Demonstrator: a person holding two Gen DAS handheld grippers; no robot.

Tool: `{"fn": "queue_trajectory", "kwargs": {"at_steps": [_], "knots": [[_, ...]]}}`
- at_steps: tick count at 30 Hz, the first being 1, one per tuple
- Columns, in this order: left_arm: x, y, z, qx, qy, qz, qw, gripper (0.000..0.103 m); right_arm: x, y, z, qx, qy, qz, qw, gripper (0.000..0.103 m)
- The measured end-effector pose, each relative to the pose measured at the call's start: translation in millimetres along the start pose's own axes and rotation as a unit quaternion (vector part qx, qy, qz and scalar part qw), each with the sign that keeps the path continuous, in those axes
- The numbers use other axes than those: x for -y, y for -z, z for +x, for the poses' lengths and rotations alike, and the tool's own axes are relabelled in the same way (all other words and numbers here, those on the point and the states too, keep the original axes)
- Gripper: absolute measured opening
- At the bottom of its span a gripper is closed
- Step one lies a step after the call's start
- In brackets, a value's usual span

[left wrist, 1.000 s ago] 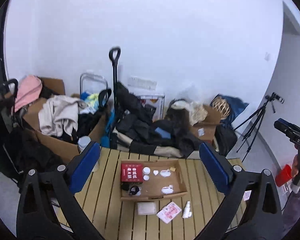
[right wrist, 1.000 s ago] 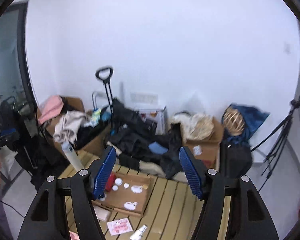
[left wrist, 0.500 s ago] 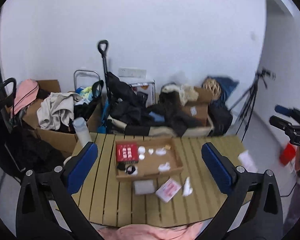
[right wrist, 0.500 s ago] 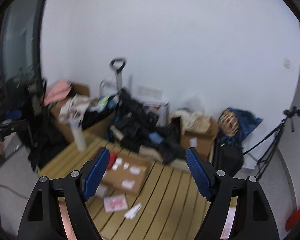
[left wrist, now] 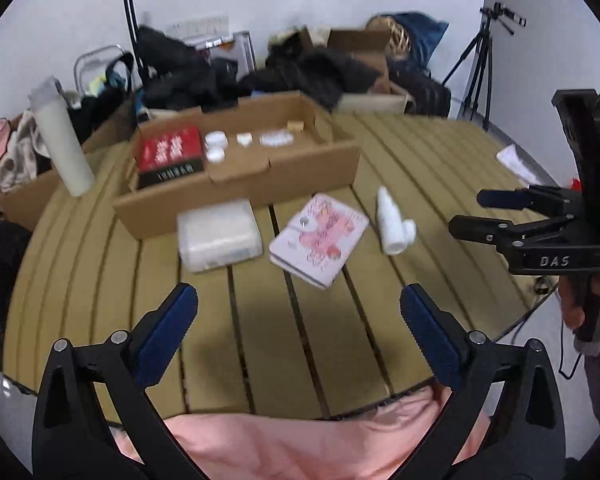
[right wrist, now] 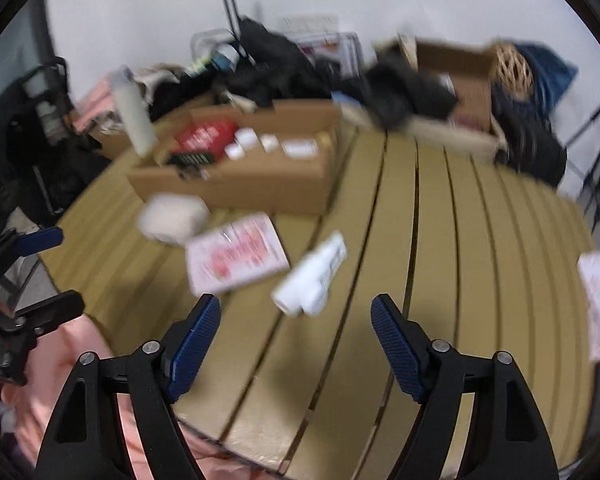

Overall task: Organize objects
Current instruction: 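Grasp the white spray bottle with the left gripper while the right gripper grasps its white cap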

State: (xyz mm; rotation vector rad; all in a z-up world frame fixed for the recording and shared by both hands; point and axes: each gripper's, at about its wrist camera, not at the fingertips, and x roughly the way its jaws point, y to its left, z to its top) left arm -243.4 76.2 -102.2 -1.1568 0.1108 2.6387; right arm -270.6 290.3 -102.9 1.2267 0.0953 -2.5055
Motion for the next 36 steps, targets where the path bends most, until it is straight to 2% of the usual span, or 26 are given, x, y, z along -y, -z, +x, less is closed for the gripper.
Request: {"fn": "queue_trajectory", "kwargs": {"at_steps": [3, 5, 6, 10, 12, 14, 17, 21, 23, 25, 28, 33, 36], "knots": [[-2, -1, 20, -0.01, 0.0, 0.003, 0.9999, 0.098, 14, 7, 21, -0.007, -0.016, 0.038, 0.999, 0.063], [-6, -4, 33, -0.021, 0.007, -0.009, 0.9997, 0.097, 20, 6, 32, -0.008, -0.028, 0.06, 0.998, 0.06], [-7, -3, 38, -0.025, 0.013, -0.015, 0.9995, 0.096, 22, 6, 38, -0.007, -0.034, 0.071, 0.997, 0.052], [1, -1, 54, -0.043, 0.043, -0.015, 0.998, 0.089, 27, 4, 61, -0.016, -0.052, 0.091, 0.994, 0.039], [10, -5, 58, -0.045, 0.057, -0.002, 0.9973, 0.088, 29, 4, 71, -0.021, -0.054, 0.097, 0.994, 0.02], [21, -12, 64, -0.046, 0.065, 0.01, 0.9968, 0.088, 33, 3, 77, -0.022, -0.057, 0.108, 0.992, 0.009], [35, -26, 82, -0.054, 0.074, 0.012, 0.9957, 0.086, 45, 5, 81, -0.029, -0.062, 0.134, 0.989, 0.005], [59, -43, 111, -0.07, 0.1, 0.025, 0.9922, 0.071, 58, 6, 66, -0.015, -0.041, 0.134, 0.99, 0.005], [75, -49, 126, -0.087, 0.106, 0.039, 0.9897, 0.058, 65, 7, 55, -0.006, -0.03, 0.132, 0.991, 0.005], [91, -52, 142, -0.105, 0.095, 0.061, 0.9881, 0.052, 75, 9, 39, 0.004, -0.025, 0.138, 0.99, 0.005], [101, -49, 162, -0.136, 0.068, 0.066, 0.9861, 0.024, 84, 13, 24, 0.013, -0.017, 0.145, 0.989, 0.005], [91, -49, 157, -0.146, 0.09, 0.008, 0.9852, 0.024, 79, 28, 17, 0.004, -0.02, 0.145, 0.989, 0.005], [85, -43, 132, -0.138, 0.092, -0.014, 0.9861, 0.024, 64, 37, 14, -0.004, -0.028, 0.136, 0.99, 0.005]]}}
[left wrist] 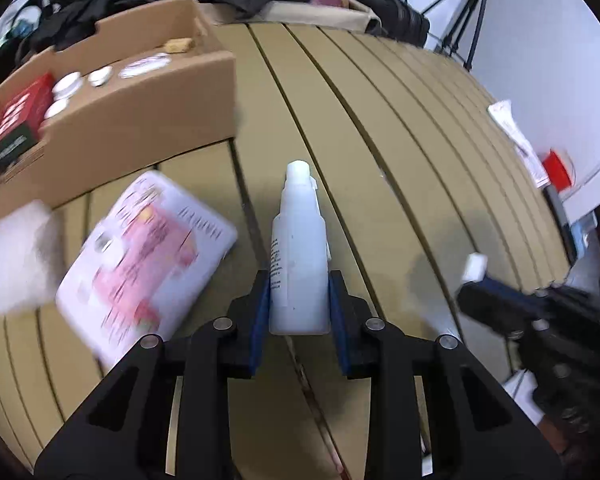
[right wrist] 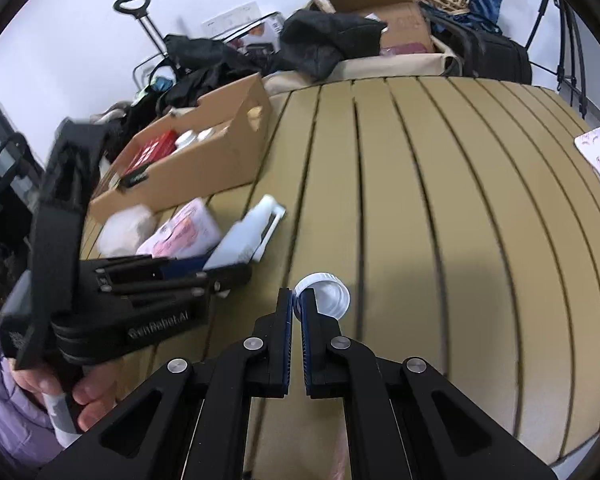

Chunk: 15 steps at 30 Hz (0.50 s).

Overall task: Organize objects
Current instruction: 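Grasp the white spray bottle with the left gripper while the right gripper grasps its white cap, then carry the spray bottle with the left gripper while the right gripper carries the cap into the tray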

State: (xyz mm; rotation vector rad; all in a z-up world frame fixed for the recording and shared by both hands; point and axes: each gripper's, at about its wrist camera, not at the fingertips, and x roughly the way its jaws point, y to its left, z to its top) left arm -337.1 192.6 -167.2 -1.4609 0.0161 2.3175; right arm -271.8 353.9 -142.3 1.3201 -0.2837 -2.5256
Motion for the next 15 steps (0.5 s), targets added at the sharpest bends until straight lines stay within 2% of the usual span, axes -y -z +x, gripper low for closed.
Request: {"fn": "queue_trajectory", "kwargs": {"at_steps": [3, 5, 8, 11, 15], "knots": [[-1, 24, -47, 0.036, 0.012, -0.019, 0.9991, 0.024, -18, 8, -10, 0.003, -0.004, -0.023, 1.0, 0.005], [-10, 43, -85, 0.062, 0.005, -0.043, 0.9972, 0.024, -31, 11, -19, 0.01, -0.006, -0.042, 0.999, 0.005], [-32, 61, -131, 0.089, -0.037, -0.076, 0.9925, 0.024, -47, 10, -28, 0.017, -0.014, -0.057, 0.998, 0.005], [-60, 72, -170, 0.115, -0.079, -0.109, 0.9842, 0.024, -76, 2, -33, 0.024, -0.034, -0.08, 0.996, 0.005], [-95, 65, -203, 0.145, -0.095, -0.136, 0.9753, 0.024, -119, -18, -29, 0.018, -0.061, -0.123, 0.99, 0.005]]}}
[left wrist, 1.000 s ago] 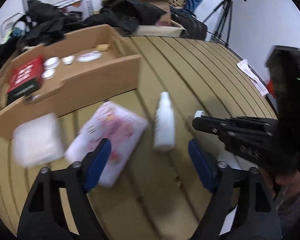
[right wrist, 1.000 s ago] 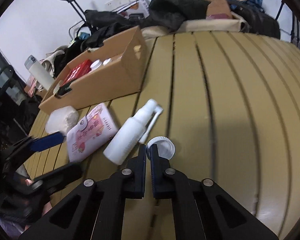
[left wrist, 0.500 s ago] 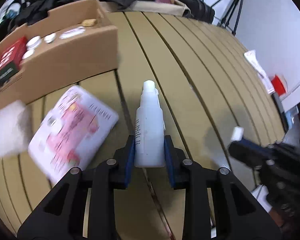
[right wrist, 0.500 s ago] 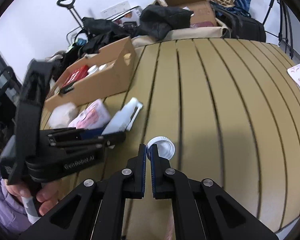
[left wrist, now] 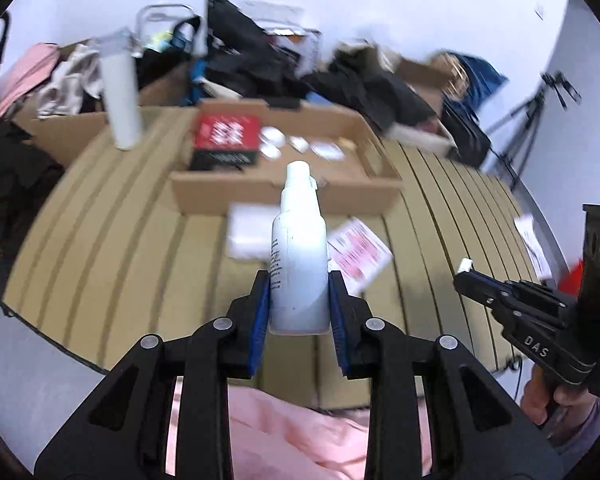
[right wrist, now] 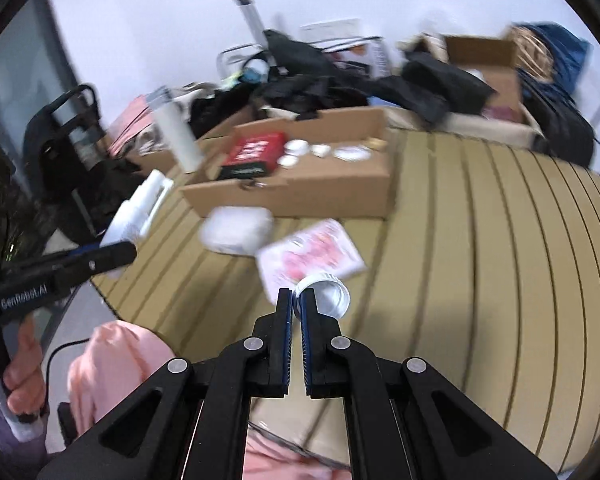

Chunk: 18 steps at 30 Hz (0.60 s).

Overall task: Organize objects
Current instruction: 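Carry the spray bottle with the left gripper while the right gripper carries the cap into the tray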

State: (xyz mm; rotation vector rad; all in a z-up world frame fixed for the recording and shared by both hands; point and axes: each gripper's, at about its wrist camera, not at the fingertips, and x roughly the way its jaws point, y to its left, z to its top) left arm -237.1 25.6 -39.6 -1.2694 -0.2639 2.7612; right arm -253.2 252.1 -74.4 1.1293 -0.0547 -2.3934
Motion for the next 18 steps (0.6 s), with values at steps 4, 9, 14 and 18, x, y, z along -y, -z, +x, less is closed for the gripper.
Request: {"fn": "queue_trajectory", "kwargs": {"at_steps": [4, 9, 14, 18], "knots": [[-16, -46, 14, -0.013, 0.01, -0.02, 0.9997, 0.024, -11, -56, -3, 0.014, 0.004, -0.041, 0.999, 0.005], [-11, -130, 86, -0.05, 0.058, -0.042, 0.9962, 0.024, 11, -169, 33, -0.015, -0.004, -0.044, 0.999, 0.005], [-2, -171, 194, -0.096, 0.025, -0.035, 0.9944, 0.024, 44, -238, 159, -0.12, 0.001, -0.003, 0.993, 0.005], [-8, -168, 258, -0.143, 0.026, -0.038, 0.9886, 0.024, 69, -247, 244, -0.168, 0.028, 0.02, 0.985, 0.005]]}}
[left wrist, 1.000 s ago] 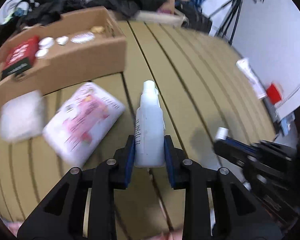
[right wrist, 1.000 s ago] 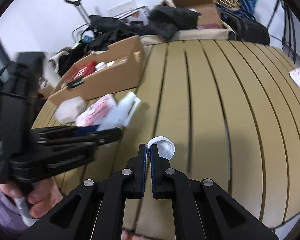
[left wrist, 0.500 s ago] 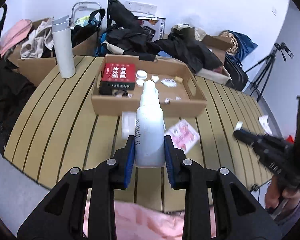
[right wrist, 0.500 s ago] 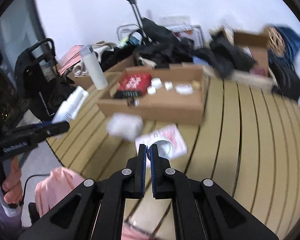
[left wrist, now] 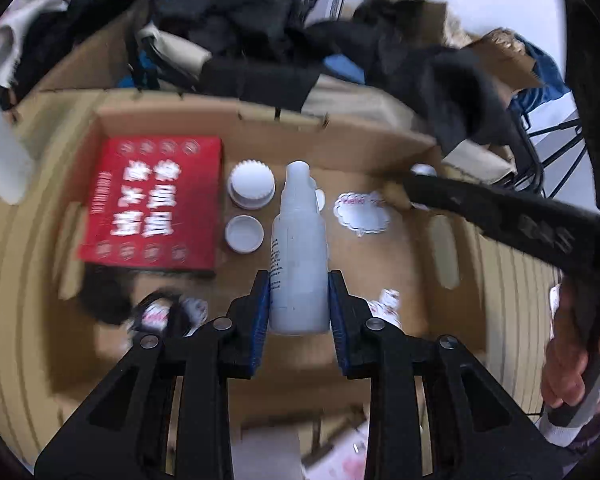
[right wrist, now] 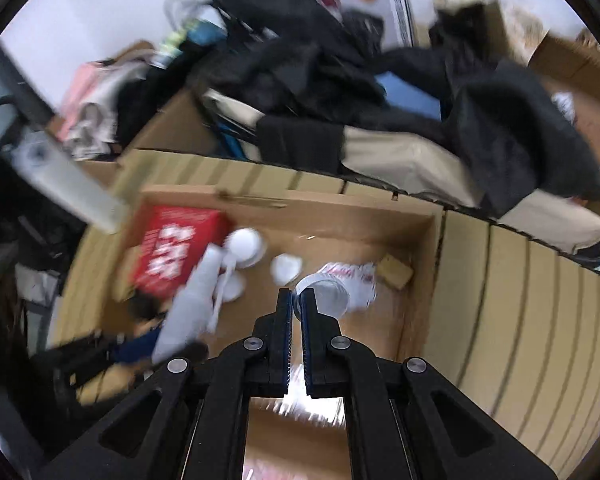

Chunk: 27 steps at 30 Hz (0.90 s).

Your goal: Organize objects

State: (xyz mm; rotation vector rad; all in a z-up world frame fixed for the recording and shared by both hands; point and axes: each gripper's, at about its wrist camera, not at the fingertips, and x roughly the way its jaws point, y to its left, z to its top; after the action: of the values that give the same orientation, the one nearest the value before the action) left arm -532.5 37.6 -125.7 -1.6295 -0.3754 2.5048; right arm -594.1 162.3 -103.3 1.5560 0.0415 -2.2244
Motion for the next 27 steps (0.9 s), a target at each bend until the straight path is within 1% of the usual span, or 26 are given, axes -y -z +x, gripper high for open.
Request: {"fn": "queue_trajectory", "kwargs": {"at_steps": [3, 4, 6, 7, 8, 10, 12, 13, 14, 15, 16, 17, 18, 19, 20, 21, 23, 24, 25, 26, 27], "knots": [[-2, -1, 24, -0.013, -0.002, 0.026, 0.9996, 0.025, 9, -13, 37, -0.017, 0.02, 0.003, 1.0, 0.005], [-4, -2, 27, -0.004, -0.004, 0.035, 0.9994, 0.027, 12, -18, 48, -0.022, 0.021, 0.003, 1.0, 0.005], [-7, -4, 25, 0.011, -0.006, 0.033, 0.9994, 0.039, 12, -23, 60, -0.025, 0.015, -0.003, 1.0, 0.007], [-10, -5, 24, 0.015, -0.002, 0.03, 0.9994, 0.05, 13, -24, 63, -0.022, 0.011, -0.006, 1.0, 0.009], [-12, -6, 23, 0.017, 0.006, 0.029, 0.9994, 0.051, 14, -25, 64, -0.019, 0.012, -0.003, 1.0, 0.013], [-14, -7, 17, 0.018, 0.007, 0.036, 0.9992, 0.051, 17, -24, 62, -0.017, 0.011, 0.003, 1.0, 0.021], [-15, -8, 5, 0.023, -0.004, 0.044, 0.9987, 0.051, 16, -24, 57, -0.015, 0.015, -0.001, 1.0, 0.038], [-17, -9, -4, 0.029, -0.008, 0.046, 0.9985, 0.051, 14, -24, 52, -0.012, 0.02, -0.004, 1.0, 0.042], [-17, -8, -17, 0.039, -0.01, 0.05, 0.9979, 0.053, 13, -23, 43, -0.006, 0.025, -0.007, 1.0, 0.049], [-17, -6, -28, 0.047, -0.01, 0.055, 0.9973, 0.055, 10, -24, 39, -0.001, 0.025, -0.009, 1.0, 0.05], [-16, -4, -46, 0.053, -0.01, 0.067, 0.9963, 0.063, 8, -22, 27, 0.007, 0.024, -0.012, 1.0, 0.05], [-14, -3, -56, 0.058, -0.013, 0.075, 0.9954, 0.067, 5, -21, 16, 0.012, 0.023, -0.015, 1.0, 0.05], [-13, -1, -69, 0.064, -0.02, 0.083, 0.9943, 0.068, 1, -17, -2, 0.02, 0.025, -0.022, 0.999, 0.052], [-11, 2, -84, 0.071, -0.034, 0.093, 0.9925, 0.072, -1, -14, -16, 0.025, 0.03, -0.028, 0.999, 0.054], [-11, 6, -101, 0.078, -0.053, 0.103, 0.9902, 0.078, -5, -10, -34, 0.031, 0.038, -0.037, 0.998, 0.058], [-10, 9, -116, 0.082, -0.069, 0.107, 0.9885, 0.081, -6, -6, -45, 0.034, 0.042, -0.042, 0.998, 0.062], [-11, 18, -147, 0.09, -0.093, 0.11, 0.9855, 0.084, -9, 7, -87, 0.049, 0.056, -0.054, 0.996, 0.067], [-11, 23, -161, 0.097, -0.098, 0.111, 0.9842, 0.086, -9, 14, -105, 0.056, 0.064, -0.056, 0.995, 0.068], [-12, 29, -175, 0.102, -0.102, 0.113, 0.9831, 0.09, -9, 22, -125, 0.064, 0.071, -0.056, 0.994, 0.068], [-13, 38, -191, 0.107, -0.108, 0.114, 0.9817, 0.092, -8, 29, -144, 0.071, 0.076, -0.052, 0.993, 0.068], [-13, 44, -202, 0.11, -0.111, 0.115, 0.981, 0.092, -7, 37, -159, 0.076, 0.079, -0.049, 0.993, 0.07]]}}
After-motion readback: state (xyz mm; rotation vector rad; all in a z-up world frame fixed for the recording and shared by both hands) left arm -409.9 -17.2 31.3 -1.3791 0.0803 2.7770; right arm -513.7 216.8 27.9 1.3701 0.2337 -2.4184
